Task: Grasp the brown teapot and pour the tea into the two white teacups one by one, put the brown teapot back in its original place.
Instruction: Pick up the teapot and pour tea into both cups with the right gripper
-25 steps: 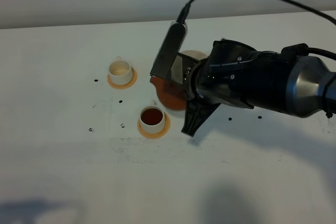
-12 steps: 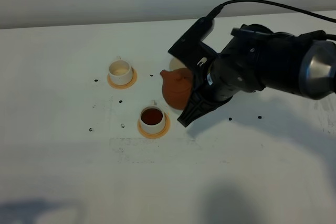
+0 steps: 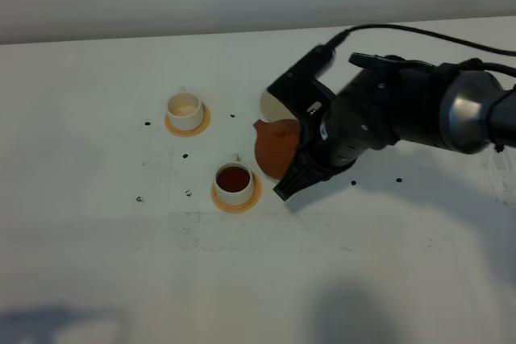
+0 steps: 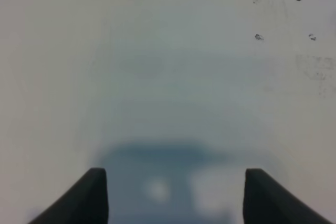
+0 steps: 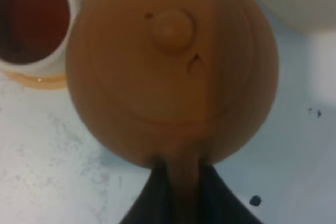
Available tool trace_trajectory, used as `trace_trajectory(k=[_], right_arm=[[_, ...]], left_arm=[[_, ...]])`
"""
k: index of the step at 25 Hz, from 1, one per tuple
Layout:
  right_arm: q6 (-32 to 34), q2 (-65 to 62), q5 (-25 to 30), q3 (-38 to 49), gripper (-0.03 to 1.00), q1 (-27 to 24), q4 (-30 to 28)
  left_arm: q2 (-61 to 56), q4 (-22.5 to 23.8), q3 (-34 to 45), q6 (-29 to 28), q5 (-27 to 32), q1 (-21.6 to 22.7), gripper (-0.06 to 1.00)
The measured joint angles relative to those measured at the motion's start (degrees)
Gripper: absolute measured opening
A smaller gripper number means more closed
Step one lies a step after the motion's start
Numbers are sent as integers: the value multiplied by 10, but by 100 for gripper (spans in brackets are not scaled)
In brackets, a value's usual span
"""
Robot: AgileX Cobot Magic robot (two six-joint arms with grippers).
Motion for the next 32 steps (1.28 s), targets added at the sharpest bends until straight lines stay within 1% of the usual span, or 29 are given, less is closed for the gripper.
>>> trace_trajectory(k=[4,10,20,27,32], right_arm=[[0,0,-27,22,11,-10,9],[0,0,-79,56,11,-10,22],[0,8,-111,72,11,-10,39],[-4,19,-112,72,11,-10,40],[-14,19,-71,33,11,-10,25]], left_arm=[[0,0,0,0,0,0,55],[0,0,0,0,0,0,55],[0,0,0,0,0,0,55],[0,0,0,0,0,0,55],[0,0,0,0,0,0,55]])
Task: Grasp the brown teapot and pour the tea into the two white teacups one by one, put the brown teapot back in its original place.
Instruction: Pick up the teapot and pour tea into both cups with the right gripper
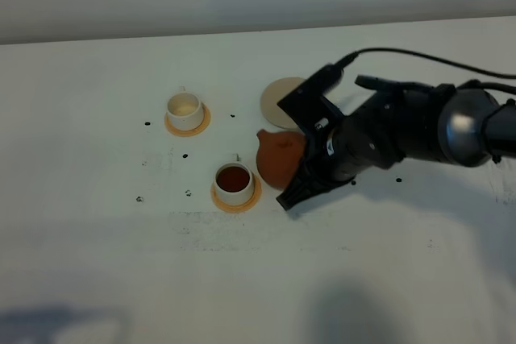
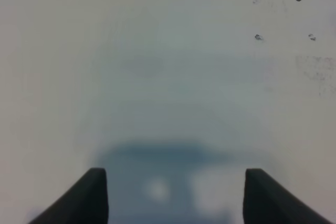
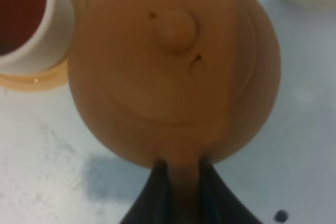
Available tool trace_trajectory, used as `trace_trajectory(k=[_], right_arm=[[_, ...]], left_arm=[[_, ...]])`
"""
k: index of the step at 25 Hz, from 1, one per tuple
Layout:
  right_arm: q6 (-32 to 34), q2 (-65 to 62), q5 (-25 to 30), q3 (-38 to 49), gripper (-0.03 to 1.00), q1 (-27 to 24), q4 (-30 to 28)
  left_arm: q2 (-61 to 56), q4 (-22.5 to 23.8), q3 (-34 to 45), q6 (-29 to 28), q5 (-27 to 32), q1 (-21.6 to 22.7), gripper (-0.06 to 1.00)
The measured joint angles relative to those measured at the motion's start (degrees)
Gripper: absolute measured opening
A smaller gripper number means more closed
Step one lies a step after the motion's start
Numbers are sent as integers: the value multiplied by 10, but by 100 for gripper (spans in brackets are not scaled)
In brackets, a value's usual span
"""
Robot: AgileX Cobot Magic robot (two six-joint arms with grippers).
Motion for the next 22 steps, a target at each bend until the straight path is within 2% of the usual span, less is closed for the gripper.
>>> trace_trajectory(k=[13,22], right_arm=[[-38,5,62,-135,11,-3,-62],[-57,73,110,-239,11,-6,-110]], left_arm=[[0,0,0,0,0,0,55],[0,0,0,0,0,0,55]])
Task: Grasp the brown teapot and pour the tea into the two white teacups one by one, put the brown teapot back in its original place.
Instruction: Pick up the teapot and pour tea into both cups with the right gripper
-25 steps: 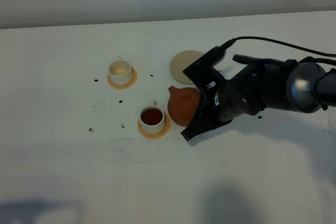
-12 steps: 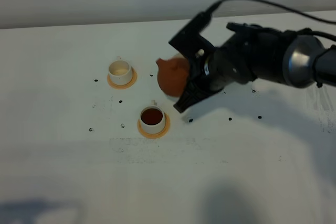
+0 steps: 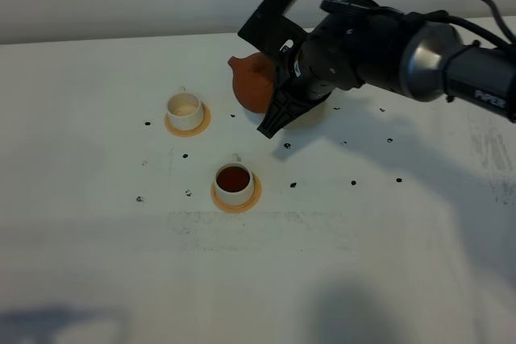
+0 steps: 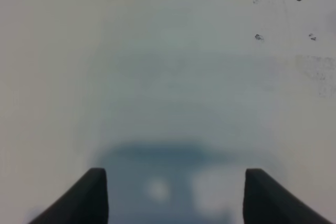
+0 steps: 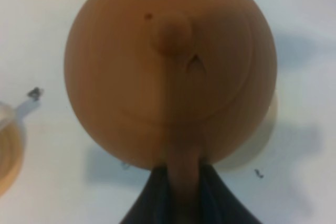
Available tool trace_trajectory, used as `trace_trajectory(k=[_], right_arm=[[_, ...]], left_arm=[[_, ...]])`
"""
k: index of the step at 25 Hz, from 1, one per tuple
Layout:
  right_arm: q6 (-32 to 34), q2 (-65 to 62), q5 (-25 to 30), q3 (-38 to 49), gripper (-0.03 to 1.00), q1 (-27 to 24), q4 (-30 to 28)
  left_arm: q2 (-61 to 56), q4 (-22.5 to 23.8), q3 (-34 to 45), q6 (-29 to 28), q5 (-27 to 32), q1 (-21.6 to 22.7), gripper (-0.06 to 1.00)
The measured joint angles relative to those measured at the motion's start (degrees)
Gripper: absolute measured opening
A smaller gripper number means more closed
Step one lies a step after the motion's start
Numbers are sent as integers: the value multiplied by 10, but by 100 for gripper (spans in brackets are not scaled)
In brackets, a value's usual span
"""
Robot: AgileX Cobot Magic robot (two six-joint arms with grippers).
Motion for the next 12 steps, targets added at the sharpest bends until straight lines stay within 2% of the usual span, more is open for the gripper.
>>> trace_trajectory(k=[12], right_arm=[[0,23,-9,-18,11,29,-84]], left_arm=[[0,0,0,0,0,0,55]])
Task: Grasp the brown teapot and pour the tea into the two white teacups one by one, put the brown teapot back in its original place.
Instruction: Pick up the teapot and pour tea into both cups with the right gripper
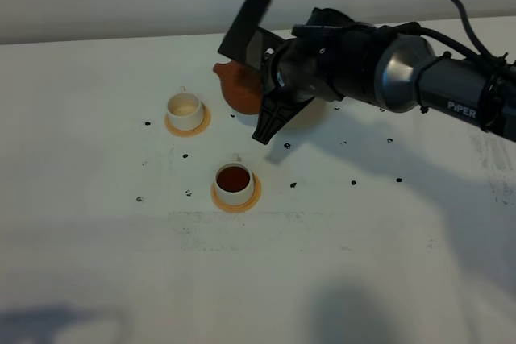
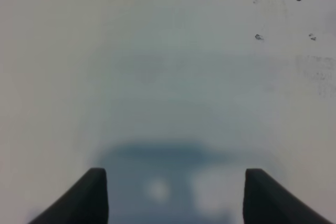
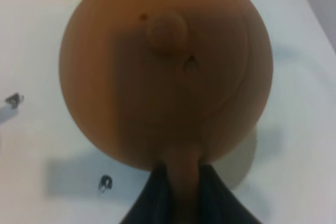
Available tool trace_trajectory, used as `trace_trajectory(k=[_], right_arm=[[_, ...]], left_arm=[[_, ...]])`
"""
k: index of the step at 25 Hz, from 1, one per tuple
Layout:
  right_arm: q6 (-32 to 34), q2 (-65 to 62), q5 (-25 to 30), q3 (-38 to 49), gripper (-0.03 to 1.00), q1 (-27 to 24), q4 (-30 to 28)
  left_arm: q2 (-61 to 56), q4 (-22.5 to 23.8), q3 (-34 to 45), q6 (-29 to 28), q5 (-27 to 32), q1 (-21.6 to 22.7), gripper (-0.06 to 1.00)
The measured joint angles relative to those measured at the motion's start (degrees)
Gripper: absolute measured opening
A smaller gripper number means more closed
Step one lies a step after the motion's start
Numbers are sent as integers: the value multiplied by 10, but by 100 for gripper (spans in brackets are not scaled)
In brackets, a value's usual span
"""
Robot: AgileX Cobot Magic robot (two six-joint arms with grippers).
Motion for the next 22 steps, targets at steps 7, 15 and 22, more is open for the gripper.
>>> trace_trajectory(k=[7,15,22], right_arm=[[0,43,15,-41,11,13,-35],[-1,52,9,-49,11,29,-78],[-1,79,10,-70,11,31,-117]], left_arm=[[0,0,0,0,0,0,55],[0,0,0,0,0,0,55],[0,0,0,0,0,0,55]])
